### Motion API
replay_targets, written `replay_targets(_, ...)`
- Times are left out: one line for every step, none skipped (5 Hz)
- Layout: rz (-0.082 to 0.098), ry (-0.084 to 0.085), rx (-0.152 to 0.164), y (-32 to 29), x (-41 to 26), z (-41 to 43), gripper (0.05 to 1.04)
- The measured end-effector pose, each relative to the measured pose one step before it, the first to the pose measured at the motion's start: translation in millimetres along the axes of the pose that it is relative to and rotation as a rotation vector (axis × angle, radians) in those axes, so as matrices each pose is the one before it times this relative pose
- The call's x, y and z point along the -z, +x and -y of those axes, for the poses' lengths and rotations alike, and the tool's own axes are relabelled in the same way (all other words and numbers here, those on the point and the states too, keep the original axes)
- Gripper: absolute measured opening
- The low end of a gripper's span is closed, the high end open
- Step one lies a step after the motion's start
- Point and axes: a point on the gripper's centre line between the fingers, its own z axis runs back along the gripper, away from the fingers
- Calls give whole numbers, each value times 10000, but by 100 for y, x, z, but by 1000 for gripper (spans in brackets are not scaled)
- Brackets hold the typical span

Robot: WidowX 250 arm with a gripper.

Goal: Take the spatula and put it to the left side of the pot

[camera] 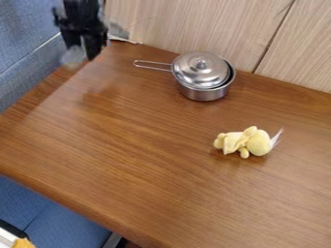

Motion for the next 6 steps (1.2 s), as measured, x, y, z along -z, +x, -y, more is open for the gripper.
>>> replay_targets(-260, -163, 136, -588, 1782, 551, 578)
replay_targets(-357, -76, 209, -97, 1093, 422, 578)
replay_targets(-123, 47, -12, 215, -8, 244, 652)
replay_targets(-200, 201, 100, 12, -138, 360, 939)
replay_targets(-26, 39, -11, 29, -45, 30, 1007)
replay_targets(-237, -61, -28, -375, -42, 157, 1003)
